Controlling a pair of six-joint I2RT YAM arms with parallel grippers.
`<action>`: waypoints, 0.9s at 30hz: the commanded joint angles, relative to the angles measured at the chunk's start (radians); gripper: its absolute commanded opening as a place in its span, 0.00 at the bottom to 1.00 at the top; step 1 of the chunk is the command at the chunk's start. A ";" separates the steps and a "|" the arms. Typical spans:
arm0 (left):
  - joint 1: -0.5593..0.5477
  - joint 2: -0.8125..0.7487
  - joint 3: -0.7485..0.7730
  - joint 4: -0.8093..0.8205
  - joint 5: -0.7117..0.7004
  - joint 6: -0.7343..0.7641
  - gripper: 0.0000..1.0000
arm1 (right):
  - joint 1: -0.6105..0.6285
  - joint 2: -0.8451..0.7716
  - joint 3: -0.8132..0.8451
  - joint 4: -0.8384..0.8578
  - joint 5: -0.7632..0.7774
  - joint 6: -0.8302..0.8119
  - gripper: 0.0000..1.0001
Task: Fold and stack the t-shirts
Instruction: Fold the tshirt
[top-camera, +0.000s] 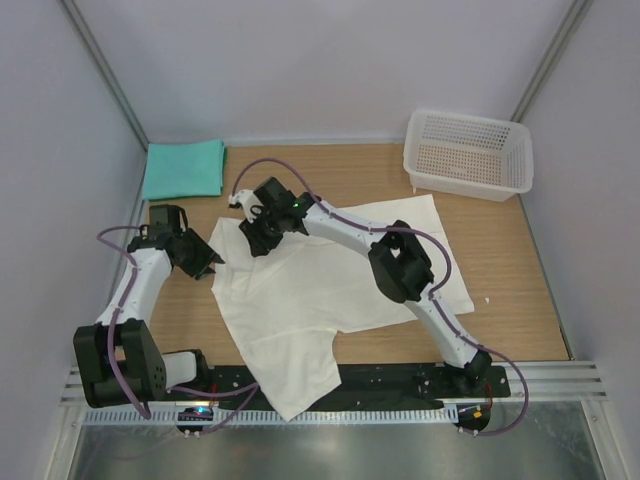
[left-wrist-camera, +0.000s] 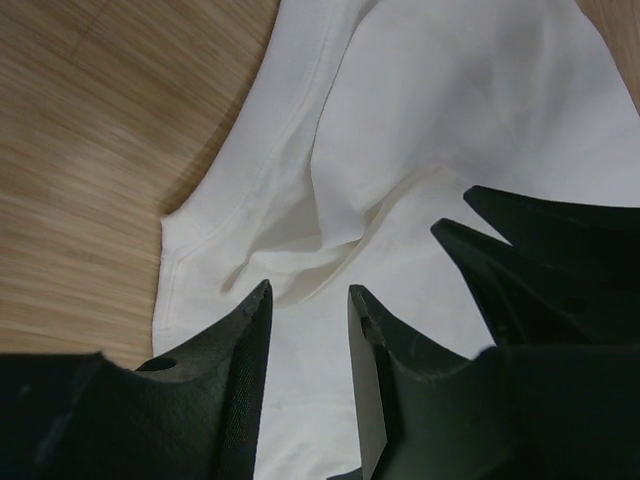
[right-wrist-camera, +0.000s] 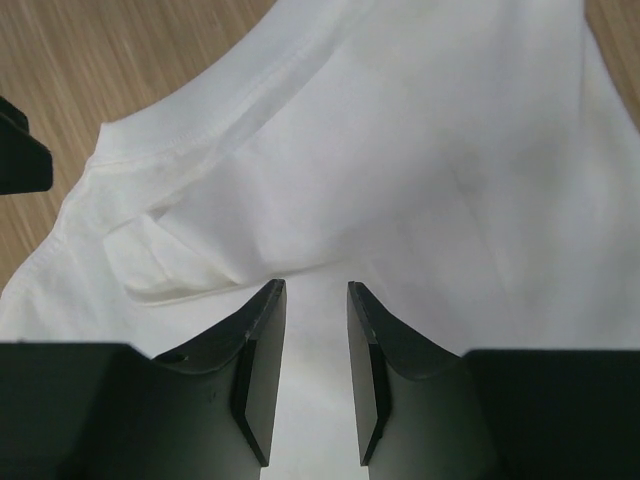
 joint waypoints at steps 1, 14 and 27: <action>-0.002 0.011 -0.007 -0.007 -0.007 -0.001 0.37 | 0.020 0.006 0.054 -0.030 0.011 -0.061 0.37; -0.002 0.025 -0.011 -0.005 -0.008 0.009 0.37 | 0.030 0.039 0.080 -0.021 0.108 -0.096 0.43; -0.002 0.064 -0.015 0.008 0.017 0.013 0.36 | 0.029 0.062 0.094 -0.018 0.108 -0.102 0.47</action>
